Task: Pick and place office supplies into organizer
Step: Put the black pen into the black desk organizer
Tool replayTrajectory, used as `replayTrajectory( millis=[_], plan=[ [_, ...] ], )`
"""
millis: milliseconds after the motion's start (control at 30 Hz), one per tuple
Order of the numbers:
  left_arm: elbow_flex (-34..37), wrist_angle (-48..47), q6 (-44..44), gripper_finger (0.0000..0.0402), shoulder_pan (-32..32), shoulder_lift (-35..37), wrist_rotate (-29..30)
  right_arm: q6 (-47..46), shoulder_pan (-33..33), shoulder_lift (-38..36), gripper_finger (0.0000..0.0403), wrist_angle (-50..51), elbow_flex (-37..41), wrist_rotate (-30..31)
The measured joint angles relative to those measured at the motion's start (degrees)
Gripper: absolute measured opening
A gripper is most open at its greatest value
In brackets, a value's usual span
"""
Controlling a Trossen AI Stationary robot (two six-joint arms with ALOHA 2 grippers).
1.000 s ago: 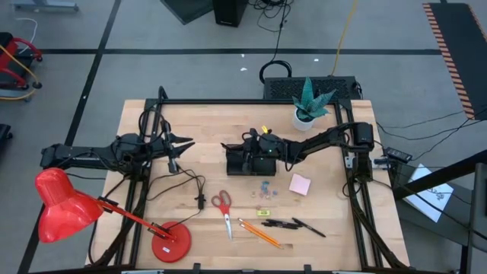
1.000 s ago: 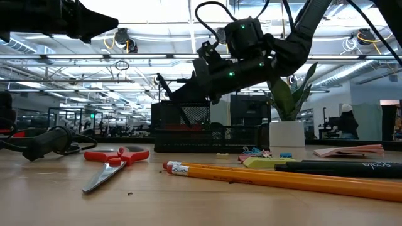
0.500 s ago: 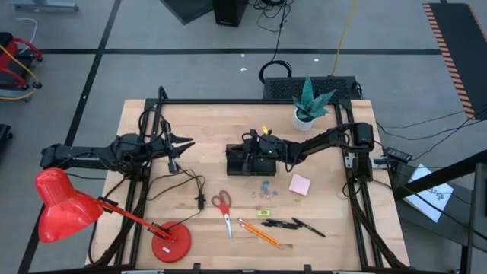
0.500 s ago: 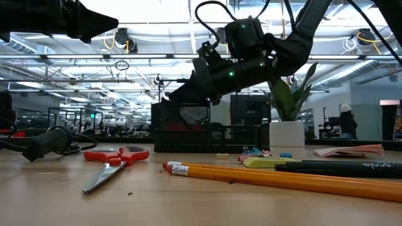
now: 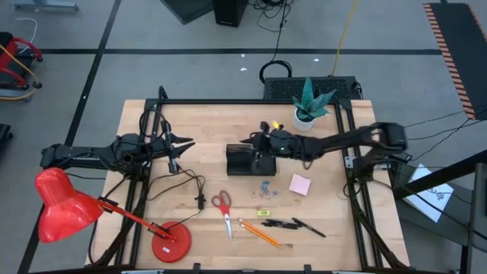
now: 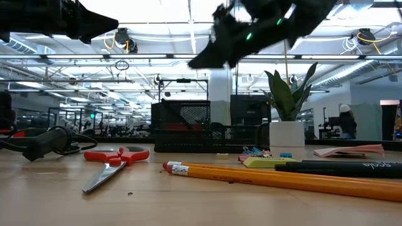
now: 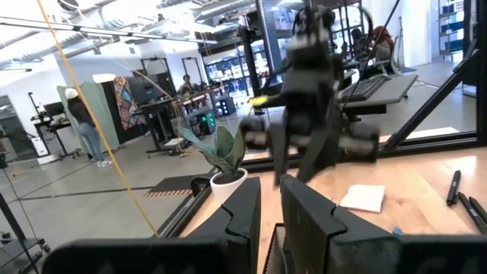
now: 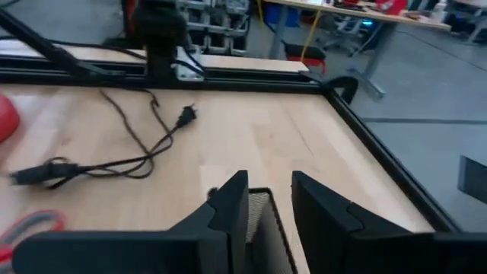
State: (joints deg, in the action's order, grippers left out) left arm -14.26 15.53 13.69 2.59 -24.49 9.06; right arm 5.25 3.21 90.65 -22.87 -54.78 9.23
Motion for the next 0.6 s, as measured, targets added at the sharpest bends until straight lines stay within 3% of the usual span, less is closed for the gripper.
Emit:
replayTrajectory(
  millis=[133, 233, 400, 500, 600],
  plan=[
    [0.0, 0.0, 0.0, 0.0063, 0.0, 0.0, 0.0, -1.87, -3.61, -8.98, 0.0094, 10.57, -0.06, 0.8],
    [0.0, 0.02, 0.0, 0.0063, 0.0, 0.02, 0.0, -4.12, -7.5, -13.25, 0.0085, 21.8, -0.07, 5.99],
    [0.0, 0.05, 0.02, 0.0063, 0.0, 0.0, 0.0, -9.32, -13.81, -17.17, 0.0047, 35.59, -0.02, 8.78],
    [0.0, 0.07, 0.02, 0.0063, 0.0, 0.0, 0.0, -12.28, -17.43, -17.64, 0.0011, 40.19, -0.02, 8.74],
    [0.0, 0.07, 0.02, 0.0063, 0.0, 0.0, 0.0, -12.96, -20.86, -17.75, 0.0006, 43.04, -0.02, 8.89]
  ],
)
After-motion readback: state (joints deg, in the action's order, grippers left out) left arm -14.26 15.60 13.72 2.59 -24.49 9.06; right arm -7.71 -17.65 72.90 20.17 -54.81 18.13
